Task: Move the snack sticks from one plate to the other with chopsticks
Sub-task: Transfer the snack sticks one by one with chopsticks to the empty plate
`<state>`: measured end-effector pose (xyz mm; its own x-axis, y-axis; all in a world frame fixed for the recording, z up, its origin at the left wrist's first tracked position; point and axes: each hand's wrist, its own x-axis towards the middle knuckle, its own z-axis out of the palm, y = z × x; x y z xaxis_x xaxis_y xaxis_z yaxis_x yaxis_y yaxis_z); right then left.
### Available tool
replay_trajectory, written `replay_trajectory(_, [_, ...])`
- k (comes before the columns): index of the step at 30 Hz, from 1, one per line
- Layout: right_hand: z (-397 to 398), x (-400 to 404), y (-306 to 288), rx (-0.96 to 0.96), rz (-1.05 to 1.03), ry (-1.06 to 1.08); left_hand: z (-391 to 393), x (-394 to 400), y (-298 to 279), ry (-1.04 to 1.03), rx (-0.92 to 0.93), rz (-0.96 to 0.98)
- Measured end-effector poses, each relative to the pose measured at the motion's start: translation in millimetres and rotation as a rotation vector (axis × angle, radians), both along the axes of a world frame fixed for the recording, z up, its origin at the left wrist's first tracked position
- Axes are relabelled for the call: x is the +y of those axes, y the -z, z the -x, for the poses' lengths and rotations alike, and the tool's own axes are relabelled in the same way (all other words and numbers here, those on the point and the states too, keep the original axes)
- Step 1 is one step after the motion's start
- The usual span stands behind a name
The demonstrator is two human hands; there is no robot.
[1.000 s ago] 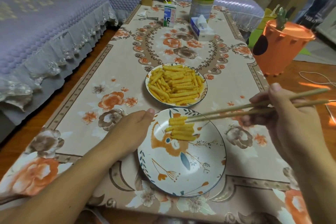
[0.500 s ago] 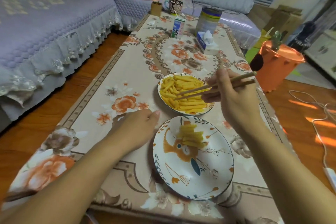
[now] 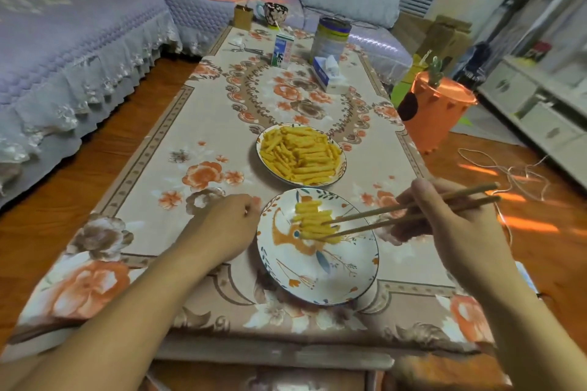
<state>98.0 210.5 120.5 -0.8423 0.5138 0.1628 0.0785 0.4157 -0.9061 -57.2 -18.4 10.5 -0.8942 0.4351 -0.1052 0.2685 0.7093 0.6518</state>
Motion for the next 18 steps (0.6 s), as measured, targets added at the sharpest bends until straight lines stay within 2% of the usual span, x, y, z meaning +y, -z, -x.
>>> replay_trajectory(12, [9, 4, 10, -0.056, 0.008, -0.017, -12, -14, 8, 0.025, -0.038, 0.039])
replay_trajectory(18, [49, 18, -7, 0.081, -0.030, 0.004, -15, -13, 8, 0.029, -0.026, 0.014])
